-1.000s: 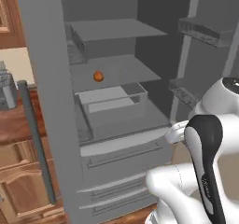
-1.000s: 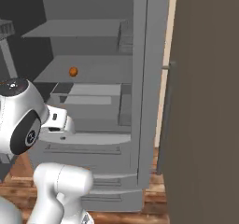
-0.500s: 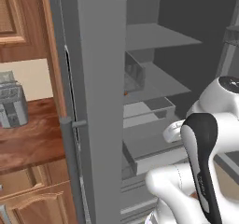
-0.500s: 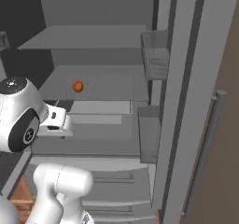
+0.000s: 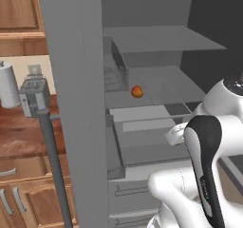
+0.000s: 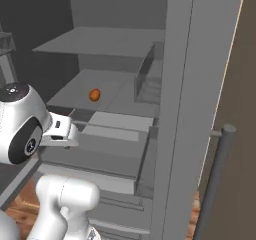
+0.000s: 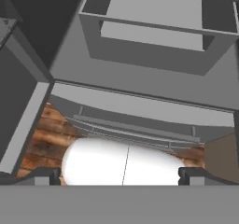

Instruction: Retrieve the banana and mango from the fridge and place them into the bowl on the dining table.

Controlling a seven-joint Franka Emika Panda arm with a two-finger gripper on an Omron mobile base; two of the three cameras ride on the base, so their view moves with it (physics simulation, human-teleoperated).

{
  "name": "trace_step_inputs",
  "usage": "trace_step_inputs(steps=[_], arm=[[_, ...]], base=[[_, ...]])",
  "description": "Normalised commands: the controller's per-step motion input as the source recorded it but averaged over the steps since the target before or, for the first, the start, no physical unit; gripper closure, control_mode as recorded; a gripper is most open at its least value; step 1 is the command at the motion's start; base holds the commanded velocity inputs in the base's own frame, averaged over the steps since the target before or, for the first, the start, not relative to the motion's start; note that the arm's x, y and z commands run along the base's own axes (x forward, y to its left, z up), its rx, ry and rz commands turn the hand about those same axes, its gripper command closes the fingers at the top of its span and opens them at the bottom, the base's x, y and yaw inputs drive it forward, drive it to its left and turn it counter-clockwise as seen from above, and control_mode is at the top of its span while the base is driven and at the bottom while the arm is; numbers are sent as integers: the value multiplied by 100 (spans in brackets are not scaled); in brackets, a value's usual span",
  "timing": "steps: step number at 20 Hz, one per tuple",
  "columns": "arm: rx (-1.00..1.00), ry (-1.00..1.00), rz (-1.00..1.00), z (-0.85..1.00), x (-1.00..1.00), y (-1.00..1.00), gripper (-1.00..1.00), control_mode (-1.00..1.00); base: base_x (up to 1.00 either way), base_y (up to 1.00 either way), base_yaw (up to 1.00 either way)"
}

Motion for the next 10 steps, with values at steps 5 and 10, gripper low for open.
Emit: trace_step_inputs(steps=[5, 10], arm=[[0, 0, 0, 0, 0, 0, -100, 100], [0, 0, 0, 0, 0, 0, -100, 100]], base=[[80, -17, 40], [17, 0, 2]])
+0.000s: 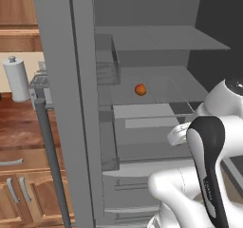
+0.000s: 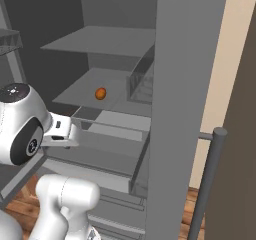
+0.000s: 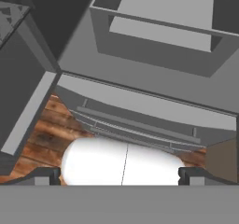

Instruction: Retrieve the banana and mango from the fridge and place them into the bowl on the dining table.

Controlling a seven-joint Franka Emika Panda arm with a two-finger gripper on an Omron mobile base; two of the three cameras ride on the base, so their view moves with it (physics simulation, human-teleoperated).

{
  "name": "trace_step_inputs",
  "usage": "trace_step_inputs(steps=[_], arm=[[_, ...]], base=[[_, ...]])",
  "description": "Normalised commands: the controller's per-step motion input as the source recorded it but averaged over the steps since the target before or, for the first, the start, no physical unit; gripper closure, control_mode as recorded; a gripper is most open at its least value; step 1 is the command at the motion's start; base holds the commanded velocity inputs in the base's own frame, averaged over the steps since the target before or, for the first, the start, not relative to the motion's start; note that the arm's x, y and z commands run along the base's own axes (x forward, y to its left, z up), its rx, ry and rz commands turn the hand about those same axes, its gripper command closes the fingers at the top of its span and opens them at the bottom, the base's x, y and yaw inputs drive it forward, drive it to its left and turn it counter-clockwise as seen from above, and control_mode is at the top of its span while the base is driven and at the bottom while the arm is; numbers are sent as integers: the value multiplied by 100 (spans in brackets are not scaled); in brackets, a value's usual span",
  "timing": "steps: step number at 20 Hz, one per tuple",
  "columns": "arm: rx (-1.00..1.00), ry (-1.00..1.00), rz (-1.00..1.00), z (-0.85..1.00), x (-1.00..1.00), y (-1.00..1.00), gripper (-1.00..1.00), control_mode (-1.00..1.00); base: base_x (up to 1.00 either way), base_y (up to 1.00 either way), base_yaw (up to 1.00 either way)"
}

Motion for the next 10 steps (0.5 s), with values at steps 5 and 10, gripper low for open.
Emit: trace_step_inputs(steps=[5, 10], arm=[[0, 0, 0, 0, 0, 0, -100, 100], [1, 0, 0, 0, 34, 0, -100, -100]], base=[[0, 0, 0], [9, 0, 0]])
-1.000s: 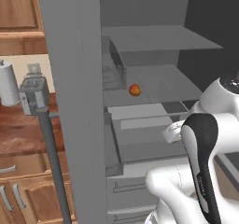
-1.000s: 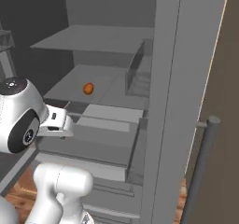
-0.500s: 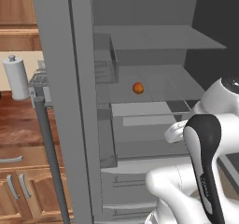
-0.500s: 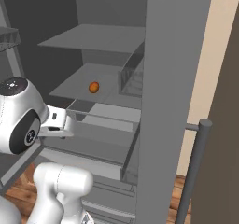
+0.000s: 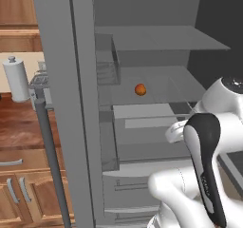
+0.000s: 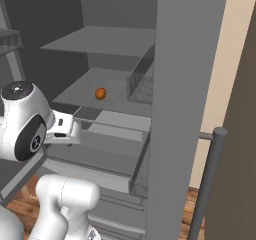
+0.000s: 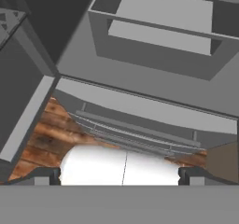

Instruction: Retrieve the banana and mango from the fridge and place them into the bowl on the dining table.

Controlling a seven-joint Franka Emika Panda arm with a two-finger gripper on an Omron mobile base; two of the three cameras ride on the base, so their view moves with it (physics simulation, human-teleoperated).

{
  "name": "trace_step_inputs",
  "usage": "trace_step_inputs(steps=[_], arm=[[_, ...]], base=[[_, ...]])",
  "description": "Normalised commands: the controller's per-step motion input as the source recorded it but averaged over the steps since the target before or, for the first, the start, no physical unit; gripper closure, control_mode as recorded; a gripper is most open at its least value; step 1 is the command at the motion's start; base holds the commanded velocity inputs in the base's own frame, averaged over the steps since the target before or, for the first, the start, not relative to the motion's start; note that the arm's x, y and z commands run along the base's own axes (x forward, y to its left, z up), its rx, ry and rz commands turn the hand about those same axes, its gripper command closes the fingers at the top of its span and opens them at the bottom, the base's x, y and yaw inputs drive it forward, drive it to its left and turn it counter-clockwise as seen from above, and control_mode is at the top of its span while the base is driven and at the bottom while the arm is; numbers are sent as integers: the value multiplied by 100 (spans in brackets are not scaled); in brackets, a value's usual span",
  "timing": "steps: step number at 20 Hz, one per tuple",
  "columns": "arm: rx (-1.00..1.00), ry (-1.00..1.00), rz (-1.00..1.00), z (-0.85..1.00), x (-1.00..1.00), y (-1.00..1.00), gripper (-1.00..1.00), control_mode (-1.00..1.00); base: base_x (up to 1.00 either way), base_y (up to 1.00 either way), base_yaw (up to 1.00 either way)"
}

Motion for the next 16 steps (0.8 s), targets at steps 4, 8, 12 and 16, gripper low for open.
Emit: trace_step_inputs(steps=[4, 8, 12, 16], arm=[[1, 0, 0, 8, 98, -2, -100, -100], [0, 0, 0, 34, 87, 0, -100, -100], [0, 0, 0, 22, 83, 0, -100, -100], [0, 0, -1, 1, 60, 0, -100, -100]], base=[[0, 0, 0], [0, 0, 0], [0, 0, 0], [0, 0, 0]])
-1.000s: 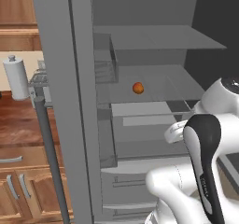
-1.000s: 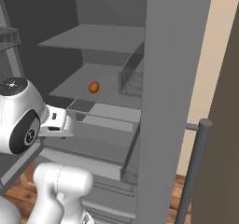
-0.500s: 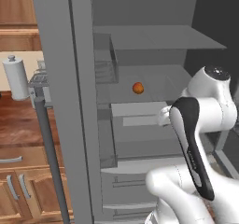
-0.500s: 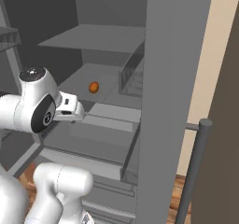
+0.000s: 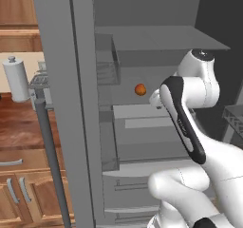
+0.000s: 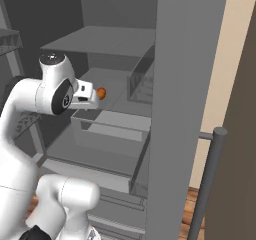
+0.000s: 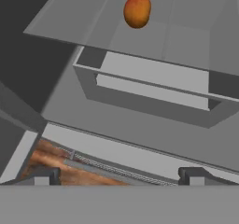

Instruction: Retrieve the banana and mango from the fridge and place them into the bowl on the dining table.

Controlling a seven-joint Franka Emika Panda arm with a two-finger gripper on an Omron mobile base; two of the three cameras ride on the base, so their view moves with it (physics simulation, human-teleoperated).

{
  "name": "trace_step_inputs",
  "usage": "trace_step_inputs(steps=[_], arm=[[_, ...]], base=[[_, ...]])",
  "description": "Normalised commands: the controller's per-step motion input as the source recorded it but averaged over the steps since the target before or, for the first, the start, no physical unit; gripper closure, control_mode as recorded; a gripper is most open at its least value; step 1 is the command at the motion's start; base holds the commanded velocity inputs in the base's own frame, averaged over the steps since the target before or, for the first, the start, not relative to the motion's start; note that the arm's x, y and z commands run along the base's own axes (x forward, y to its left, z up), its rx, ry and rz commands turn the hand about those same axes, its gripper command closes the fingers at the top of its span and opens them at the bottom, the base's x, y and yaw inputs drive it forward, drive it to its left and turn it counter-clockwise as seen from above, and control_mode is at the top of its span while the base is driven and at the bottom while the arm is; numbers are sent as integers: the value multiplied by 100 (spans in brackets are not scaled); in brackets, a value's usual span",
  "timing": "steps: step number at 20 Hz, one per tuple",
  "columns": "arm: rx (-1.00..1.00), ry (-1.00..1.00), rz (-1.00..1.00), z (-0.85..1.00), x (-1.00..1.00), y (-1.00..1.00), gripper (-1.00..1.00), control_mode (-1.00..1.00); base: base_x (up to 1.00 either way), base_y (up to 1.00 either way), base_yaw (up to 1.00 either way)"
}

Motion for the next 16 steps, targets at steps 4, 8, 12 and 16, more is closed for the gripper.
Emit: trace_step_inputs(steps=[4, 8, 12, 16], arm=[[0, -1, 0, -13, 46, 0, -100, -100], [0, -4, 0, -22, 57, 0, -100, -100], [0, -5, 0, -15, 71, 0, -100, -100], [0, -4, 0, -12, 68, 0, -100, -100]], base=[[0, 0, 0], [0, 0, 0], [0, 0, 0], [0, 0, 0]])
